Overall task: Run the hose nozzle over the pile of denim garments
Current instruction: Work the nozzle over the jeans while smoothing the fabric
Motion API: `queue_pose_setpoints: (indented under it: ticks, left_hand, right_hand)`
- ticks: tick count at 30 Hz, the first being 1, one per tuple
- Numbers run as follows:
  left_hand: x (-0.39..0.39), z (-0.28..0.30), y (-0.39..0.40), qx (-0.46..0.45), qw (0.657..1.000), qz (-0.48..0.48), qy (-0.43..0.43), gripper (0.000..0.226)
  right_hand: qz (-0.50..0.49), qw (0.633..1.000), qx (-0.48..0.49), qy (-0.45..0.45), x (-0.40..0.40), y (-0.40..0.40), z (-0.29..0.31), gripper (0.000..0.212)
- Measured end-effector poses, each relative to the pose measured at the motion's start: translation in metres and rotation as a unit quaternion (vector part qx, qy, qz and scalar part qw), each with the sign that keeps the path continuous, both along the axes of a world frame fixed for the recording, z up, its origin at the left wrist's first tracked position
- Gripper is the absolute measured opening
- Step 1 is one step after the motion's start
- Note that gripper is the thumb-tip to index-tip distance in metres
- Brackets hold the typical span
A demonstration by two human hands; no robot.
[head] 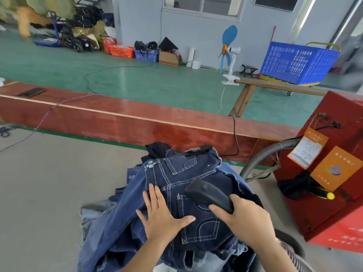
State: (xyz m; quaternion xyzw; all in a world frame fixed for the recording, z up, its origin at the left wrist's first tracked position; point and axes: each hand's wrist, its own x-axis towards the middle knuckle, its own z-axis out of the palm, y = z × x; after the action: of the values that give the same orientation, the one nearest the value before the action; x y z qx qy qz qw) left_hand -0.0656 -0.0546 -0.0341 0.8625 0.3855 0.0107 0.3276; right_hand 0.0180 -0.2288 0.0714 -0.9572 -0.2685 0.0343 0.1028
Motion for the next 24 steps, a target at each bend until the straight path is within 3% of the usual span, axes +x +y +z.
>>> queue_pose_setpoints:
  ticks: [8, 16, 24]
  left_hand:
    - [0.002, -0.002, -0.005, 0.001, 0.999, 0.005, 0.033, 0.147]
    - [-0.001, -0.006, -0.004, -0.002, 1.000, 0.004, 0.015, 0.148]
    - [-0.001, -0.005, -0.005, 0.003, 1.000, 0.009, 0.015, 0.149]
  right_hand:
    - [0.052, 0.997, -0.047, -0.019, -0.009, 0.043, -0.011, 0.049]
    - [-0.046, 0.994, 0.084, 0.047, -0.002, 0.032, 0.012, 0.051]
    - [0.007, 0.999, -0.029, 0.038, -0.019, 0.028, 0.003, 0.050]
